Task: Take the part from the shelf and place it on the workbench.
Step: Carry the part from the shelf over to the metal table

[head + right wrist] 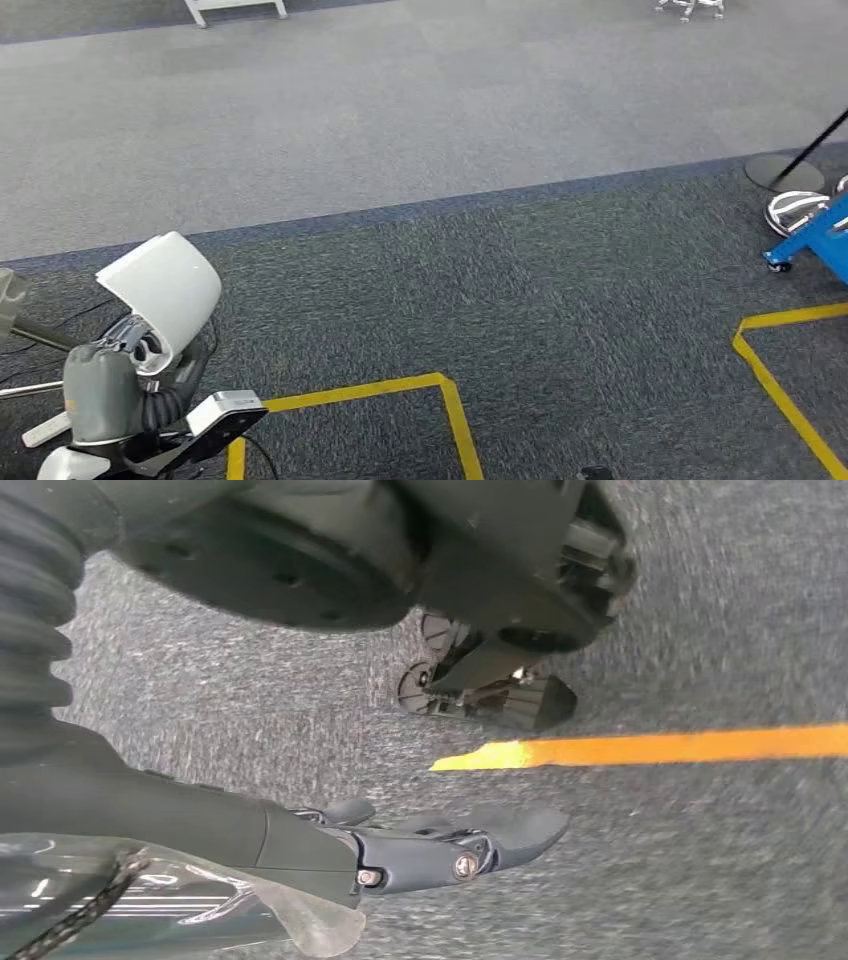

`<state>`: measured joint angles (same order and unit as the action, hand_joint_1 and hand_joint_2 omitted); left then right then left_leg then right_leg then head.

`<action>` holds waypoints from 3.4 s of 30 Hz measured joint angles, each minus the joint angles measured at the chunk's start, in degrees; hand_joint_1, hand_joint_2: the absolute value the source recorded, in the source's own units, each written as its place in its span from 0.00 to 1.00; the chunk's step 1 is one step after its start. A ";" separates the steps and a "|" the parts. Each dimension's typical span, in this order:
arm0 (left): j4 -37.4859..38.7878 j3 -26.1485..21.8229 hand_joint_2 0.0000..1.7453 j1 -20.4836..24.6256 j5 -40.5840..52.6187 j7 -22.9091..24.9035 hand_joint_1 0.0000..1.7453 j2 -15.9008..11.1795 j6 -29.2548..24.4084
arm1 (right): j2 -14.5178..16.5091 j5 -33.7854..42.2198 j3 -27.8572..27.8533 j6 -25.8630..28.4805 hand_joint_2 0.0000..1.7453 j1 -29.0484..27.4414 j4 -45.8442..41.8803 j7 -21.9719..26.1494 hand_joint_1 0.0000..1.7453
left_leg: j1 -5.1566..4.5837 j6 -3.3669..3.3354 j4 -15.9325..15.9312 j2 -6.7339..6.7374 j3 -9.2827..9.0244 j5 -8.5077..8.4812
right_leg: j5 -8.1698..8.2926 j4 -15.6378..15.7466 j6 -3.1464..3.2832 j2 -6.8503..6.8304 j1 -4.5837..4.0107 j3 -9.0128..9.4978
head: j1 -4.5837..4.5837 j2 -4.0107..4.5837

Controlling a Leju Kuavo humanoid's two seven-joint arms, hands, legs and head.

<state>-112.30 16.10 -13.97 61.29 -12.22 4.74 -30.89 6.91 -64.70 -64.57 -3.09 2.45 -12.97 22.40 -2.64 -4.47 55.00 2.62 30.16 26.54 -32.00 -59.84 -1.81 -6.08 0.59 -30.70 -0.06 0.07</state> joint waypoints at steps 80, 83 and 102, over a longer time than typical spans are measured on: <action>-10.94 -34.35 1.00 -9.64 2.51 -4.32 1.00 15.41 -9.25 | 0.61 -7.36 -2.22 3.23 1.00 -0.78 -0.51 -3.54 0.00 | 2.42 5.03 16.38 -3.70 8.15 8.01 | 2.54 2.36 1.22 5.41 0.71 0.25 | -0.41 0.00; -10.93 -34.43 1.00 -9.77 2.49 -4.29 1.00 15.41 -9.23 | 0.61 -7.38 -2.24 3.22 1.00 -0.89 -0.51 -3.56 0.00 | 3.12 5.64 17.95 -2.91 9.58 6.24 | 1.83 2.34 1.07 3.05 0.77 0.99 | -0.41 0.00; -8.88 -35.71 1.00 -6.20 7.20 4.67 1.00 11.23 -3.17 | 0.87 -9.10 -2.90 -1.24 1.00 -0.16 -0.49 -5.00 0.00 | 2.19 2.62 3.14 -8.35 1.00 1.73 | 3.66 -0.41 0.03 9.52 0.19 -2.53 | 0.39 0.00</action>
<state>-121.18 -19.61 -20.16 68.49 -7.55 15.97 -34.06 7.79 -73.80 -67.47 -4.33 2.30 -13.46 17.40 -0.45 -1.85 58.14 -5.73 31.16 28.27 -28.34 -60.25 -1.78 3.44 0.79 -33.23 0.32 0.07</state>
